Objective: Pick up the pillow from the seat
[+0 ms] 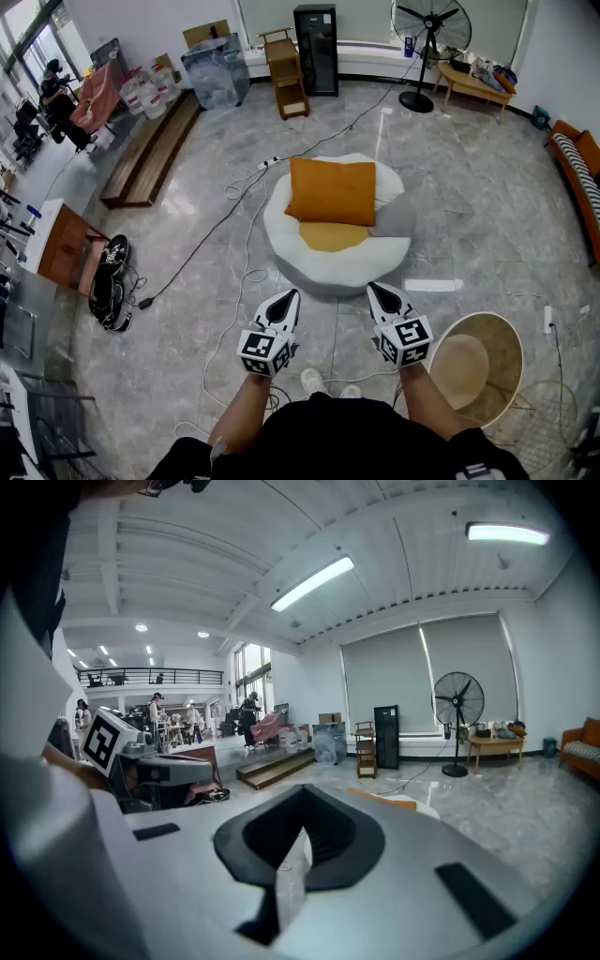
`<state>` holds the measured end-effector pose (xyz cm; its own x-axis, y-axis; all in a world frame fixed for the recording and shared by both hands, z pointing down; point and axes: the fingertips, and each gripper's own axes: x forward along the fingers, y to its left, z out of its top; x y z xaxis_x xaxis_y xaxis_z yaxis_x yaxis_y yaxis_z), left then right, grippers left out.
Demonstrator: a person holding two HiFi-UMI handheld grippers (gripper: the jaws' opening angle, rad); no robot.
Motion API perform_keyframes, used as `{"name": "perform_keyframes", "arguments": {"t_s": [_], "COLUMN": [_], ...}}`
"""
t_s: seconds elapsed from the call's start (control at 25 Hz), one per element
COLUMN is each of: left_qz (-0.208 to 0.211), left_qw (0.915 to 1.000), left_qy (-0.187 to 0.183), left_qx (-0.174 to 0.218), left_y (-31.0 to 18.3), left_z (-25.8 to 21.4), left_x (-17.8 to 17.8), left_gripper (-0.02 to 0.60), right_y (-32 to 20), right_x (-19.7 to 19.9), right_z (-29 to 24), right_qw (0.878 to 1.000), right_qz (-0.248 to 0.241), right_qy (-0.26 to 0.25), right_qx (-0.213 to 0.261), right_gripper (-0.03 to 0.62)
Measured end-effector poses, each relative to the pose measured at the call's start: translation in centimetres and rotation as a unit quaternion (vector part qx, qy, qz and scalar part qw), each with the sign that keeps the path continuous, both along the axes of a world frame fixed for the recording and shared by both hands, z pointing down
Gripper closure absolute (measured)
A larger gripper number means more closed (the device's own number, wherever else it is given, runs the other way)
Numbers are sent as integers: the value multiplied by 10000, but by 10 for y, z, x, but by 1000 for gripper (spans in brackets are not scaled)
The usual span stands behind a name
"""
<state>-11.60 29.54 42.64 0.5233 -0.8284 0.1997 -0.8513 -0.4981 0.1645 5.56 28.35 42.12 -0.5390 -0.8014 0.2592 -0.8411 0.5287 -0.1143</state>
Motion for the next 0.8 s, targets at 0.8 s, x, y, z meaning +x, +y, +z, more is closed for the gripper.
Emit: {"name": "perform_keyframes", "arguments": {"t_s": [0.8], "left_qz": [-93], "left_qw": [9998], "left_qy": [135], "left_qx": [114], "left_y": [-1], "left_z": [-21], "left_x": [-35], "left_gripper": [571], "right_y": [1], "right_x": [0], "right_z": [-30], "right_qw": [9964], "right_qz": [447], "right_qy": [-607], "right_qx": [388], "right_gripper": [588]}}
